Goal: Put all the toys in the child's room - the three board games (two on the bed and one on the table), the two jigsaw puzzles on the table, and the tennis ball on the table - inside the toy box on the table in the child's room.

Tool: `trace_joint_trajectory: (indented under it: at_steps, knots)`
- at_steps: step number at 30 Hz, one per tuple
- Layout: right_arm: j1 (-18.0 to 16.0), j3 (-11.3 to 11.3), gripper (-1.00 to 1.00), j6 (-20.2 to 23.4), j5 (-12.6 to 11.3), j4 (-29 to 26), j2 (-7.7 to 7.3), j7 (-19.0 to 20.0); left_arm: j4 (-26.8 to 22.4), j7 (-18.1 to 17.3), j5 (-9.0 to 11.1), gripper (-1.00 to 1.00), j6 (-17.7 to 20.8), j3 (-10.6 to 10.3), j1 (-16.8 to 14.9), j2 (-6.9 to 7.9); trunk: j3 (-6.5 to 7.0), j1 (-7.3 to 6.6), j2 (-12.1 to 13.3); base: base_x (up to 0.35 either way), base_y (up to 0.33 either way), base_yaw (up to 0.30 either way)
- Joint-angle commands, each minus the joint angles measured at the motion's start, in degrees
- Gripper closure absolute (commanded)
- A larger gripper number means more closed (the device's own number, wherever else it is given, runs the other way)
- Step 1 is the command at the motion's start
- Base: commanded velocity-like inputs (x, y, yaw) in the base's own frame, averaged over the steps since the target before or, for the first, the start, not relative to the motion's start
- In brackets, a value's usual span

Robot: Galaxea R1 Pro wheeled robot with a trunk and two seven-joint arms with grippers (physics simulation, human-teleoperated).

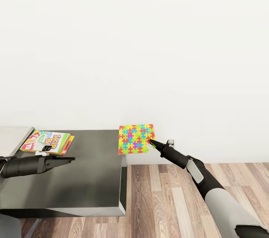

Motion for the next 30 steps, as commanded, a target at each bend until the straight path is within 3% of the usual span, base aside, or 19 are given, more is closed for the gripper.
trace_joint_trajectory:
  at_steps: [1,13,17,30]
  knots:
    - [-0.03,-0.01,1.0,0.36,-0.22,-0.04,0.03,0.08,-0.02,-0.22,-0.03,-1.0,0.61,0.06,-0.03,0.02,0.13,-0.22,0.37,0.0,0.0,0.0]
    - [-0.03,-0.02,1.0,0.75,0.13,-0.12,-0.8,-2.91,-0.01,-0.22,-0.03,-1.0,0.66,0.05,-0.03,0.02,2.29,-2.85,5.19,-0.103,0.0,0.0]
    - [-0.03,0.0,1.0,0.6,-0.15,-0.07,-1.47,-2.78,0.04,-0.22,-0.03,-1.0,0.64,0.11,-0.03,0.02,3.0,-3.73,6.79,-0.032,0.0,0.0]
    - [-0.03,0.06,1.0,-0.52,-0.21,-0.23,-1.55,-2.63,0.06,-0.22,0.0,-1.0,0.61,0.19,-0.03,-0.01,5.93,-6.59,12.0,-0.002,0.0,0.0]
